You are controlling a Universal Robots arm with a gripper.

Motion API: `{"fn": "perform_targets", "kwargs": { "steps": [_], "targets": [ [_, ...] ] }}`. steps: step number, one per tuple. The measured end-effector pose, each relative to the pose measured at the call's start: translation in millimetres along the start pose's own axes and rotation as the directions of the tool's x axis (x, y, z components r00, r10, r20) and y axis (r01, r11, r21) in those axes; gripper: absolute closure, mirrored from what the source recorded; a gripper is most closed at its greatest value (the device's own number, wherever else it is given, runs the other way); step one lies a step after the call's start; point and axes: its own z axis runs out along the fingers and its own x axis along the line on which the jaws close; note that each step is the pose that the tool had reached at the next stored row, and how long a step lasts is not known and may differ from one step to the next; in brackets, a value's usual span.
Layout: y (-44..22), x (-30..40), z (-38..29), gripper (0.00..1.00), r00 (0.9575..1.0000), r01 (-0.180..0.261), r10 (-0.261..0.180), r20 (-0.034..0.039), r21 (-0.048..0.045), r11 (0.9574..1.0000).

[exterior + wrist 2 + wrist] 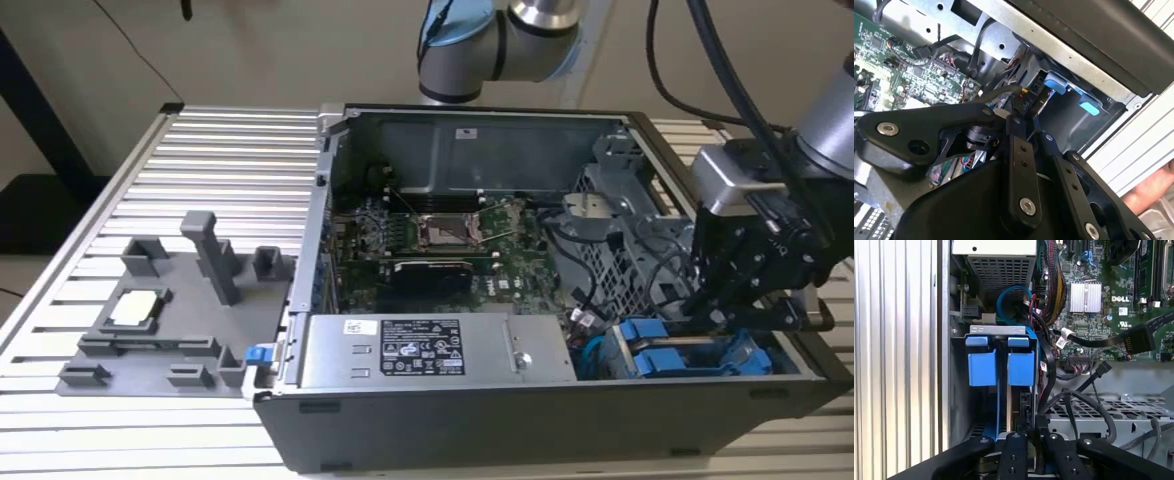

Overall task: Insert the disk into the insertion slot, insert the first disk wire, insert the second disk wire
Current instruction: 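Insert the first disk wire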

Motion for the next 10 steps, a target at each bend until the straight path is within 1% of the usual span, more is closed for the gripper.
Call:
{"fn": "perform_targets", "kwargs": {
  "steps": [5, 7, 8, 9, 10],
  "targets": [
    [0.0, 0.0, 0.6, 0.81, 1.0000, 0.000, 0.000, 0.0008, -0.0001, 1.0000],
    [0.0, 0.1, 0.8, 0.80, 1.0000, 0.000, 0.000, 0.0008, 0.0000, 1.0000],
    [0.0, 0.0, 0.7, 0.73, 1.0000, 0.000, 0.000, 0.0009, 0.0000, 1.0000],
    [0.0, 0.0, 0.2, 0.73, 1.0000, 0.000, 0.000, 0.0005, 0.0000, 1.0000],
    [0.0, 0.0, -1.8, 0.73, 1.0000, 0.000, 0.000, 0.0003, 0.0000, 1.0000]
  ]
}}
